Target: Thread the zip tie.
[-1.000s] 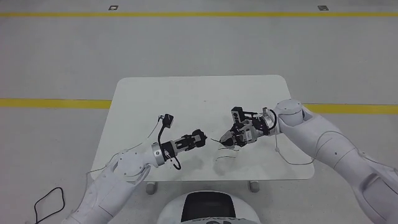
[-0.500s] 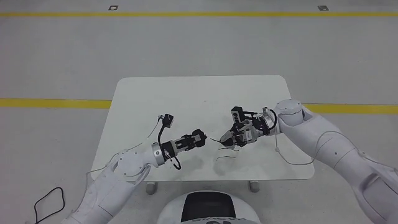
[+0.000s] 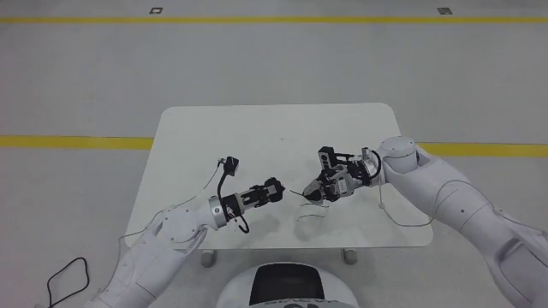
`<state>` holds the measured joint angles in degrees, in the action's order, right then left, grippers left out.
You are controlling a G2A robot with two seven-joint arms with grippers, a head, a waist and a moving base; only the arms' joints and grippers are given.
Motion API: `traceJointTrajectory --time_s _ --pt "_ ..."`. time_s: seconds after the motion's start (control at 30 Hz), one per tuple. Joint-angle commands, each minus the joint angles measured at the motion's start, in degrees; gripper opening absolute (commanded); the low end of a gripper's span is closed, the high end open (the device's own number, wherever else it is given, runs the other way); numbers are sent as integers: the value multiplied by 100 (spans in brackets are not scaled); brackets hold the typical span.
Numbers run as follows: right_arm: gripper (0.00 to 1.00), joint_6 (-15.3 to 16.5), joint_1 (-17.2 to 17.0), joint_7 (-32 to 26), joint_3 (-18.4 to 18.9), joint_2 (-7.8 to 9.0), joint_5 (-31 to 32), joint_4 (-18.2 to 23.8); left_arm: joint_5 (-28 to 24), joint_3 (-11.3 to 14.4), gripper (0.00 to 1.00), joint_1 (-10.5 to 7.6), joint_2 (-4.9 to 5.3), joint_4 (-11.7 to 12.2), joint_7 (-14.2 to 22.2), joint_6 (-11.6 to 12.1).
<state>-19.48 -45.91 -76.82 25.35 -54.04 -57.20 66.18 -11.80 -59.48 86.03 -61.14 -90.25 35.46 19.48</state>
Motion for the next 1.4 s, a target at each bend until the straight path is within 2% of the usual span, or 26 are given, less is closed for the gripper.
traceJointTrajectory --time_s 0.0,0.17,0.33,0.5,0.67,0.77,0.93,1.37 --pt "0 0 0 0 0 0 0 0 10 6 0 0 -3 -3 -54 0" --pt "0 0 0 0 0 0 0 0 343 119 0 -86 -32 19 -203 0" --pt "0 0 0 0 0 0 0 0 727 174 0 -66 -70 27 -507 0" --pt "0 0 0 0 0 0 0 0 756 160 0 -62 -99 53 -604 0" --pt "0 0 0 0 0 0 0 0 590 62 0 -52 -122 82 -469 0" --pt "0 28 -110 200 75 -3 -3 79 505 -9 0 -52 -139 105 -325 0" --pt "0 0 -184 158 169 -5 53 90 422 -119 0 11 -168 77 -130 0" --pt "0 0 -271 24 305 -61 146 30 453 -367 0 159 -279 15 207 0"
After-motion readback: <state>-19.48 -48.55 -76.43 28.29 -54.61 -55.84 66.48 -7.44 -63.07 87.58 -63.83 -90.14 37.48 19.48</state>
